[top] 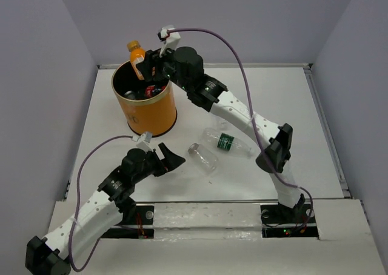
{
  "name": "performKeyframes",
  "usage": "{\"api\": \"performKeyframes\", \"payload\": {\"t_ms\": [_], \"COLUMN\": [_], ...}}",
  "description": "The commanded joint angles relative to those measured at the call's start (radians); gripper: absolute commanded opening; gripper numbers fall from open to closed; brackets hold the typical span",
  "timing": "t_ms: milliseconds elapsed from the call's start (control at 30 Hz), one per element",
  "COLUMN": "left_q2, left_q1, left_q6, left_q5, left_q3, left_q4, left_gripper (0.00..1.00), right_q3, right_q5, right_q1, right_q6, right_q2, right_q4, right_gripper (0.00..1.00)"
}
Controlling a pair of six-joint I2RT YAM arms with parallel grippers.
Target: Put the plastic bottles in the bin
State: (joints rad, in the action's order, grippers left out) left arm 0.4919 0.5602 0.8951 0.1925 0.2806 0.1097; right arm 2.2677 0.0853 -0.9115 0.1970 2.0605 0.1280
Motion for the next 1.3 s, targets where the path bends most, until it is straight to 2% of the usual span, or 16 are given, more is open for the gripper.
{"api": "performKeyframes", "payload": {"t_ms": [0,33,100,133,267,367,500,600,633,667,767,867,1067,1267], "left_q2": [0.045,0.066,0.103,0.117,0.210,0.339,0.549,0.644,0.660,0.672,0.695,0.691,0.728,0.810], "left_q1": [0.148,0.203,0.254,0.304,0.438,0.520,0.564,0.596,0.606,0.609,0.624,0.633,0.632,0.618], "left_q6": [0.140,0.157,0.205,0.218,0.295,0.326,0.376,0.416,0.416,0.433,0.450,0.484,0.519,0.453], "left_q5": [-0.139,-0.154,-0.194,-0.226,-0.379,-0.488,-0.516,-0.551,-0.570,-0.591,-0.643,-0.682,-0.764,-0.792], "left_q3": [-0.037,-0.044,-0.063,-0.067,-0.052,-0.021,0.026,0.060,0.068,0.072,0.098,0.104,0.146,0.218], "left_q4": [-0.169,-0.197,-0.226,-0.246,-0.280,-0.294,-0.390,-0.444,-0.450,-0.458,-0.458,-0.437,-0.343,-0.361], "left_gripper": [0.99,0.99,0.99,0.99,0.99,0.99,0.99,0.99,0.99,0.99,0.99,0.99,0.99,0.99], "right_q3": [0.213,0.226,0.228,0.216,0.098,-0.080,-0.377,-0.725,-0.726,-0.837,-1.015,-1.126,-1.218,-1.261], "right_q5": [-0.048,-0.067,-0.078,-0.078,-0.078,-0.061,-0.022,-0.010,-0.010,-0.015,-0.010,-0.006,-0.002,-0.045], "right_q1": [-0.009,-0.009,-0.009,-0.009,-0.009,-0.009,-0.009,-0.009,-0.009,-0.009,-0.009,-0.009,-0.009,-0.009], "right_q6": [-0.039,-0.033,-0.027,-0.025,-0.045,-0.070,-0.080,-0.059,-0.053,-0.042,-0.008,0.010,0.028,0.058], "right_q2": [0.140,0.168,0.174,0.156,0.037,-0.110,-0.331,-0.515,-0.555,-0.592,-0.717,-0.792,-0.855,-0.882], "right_q4": [0.067,0.068,0.073,0.073,0.075,0.075,0.064,0.016,0.006,-0.011,-0.036,-0.042,-0.050,-0.067], "right_gripper": [0.60,0.81,0.95,0.96,0.97,0.97,0.97,0.96,0.96,0.96,0.96,0.96,0.96,0.96]}}
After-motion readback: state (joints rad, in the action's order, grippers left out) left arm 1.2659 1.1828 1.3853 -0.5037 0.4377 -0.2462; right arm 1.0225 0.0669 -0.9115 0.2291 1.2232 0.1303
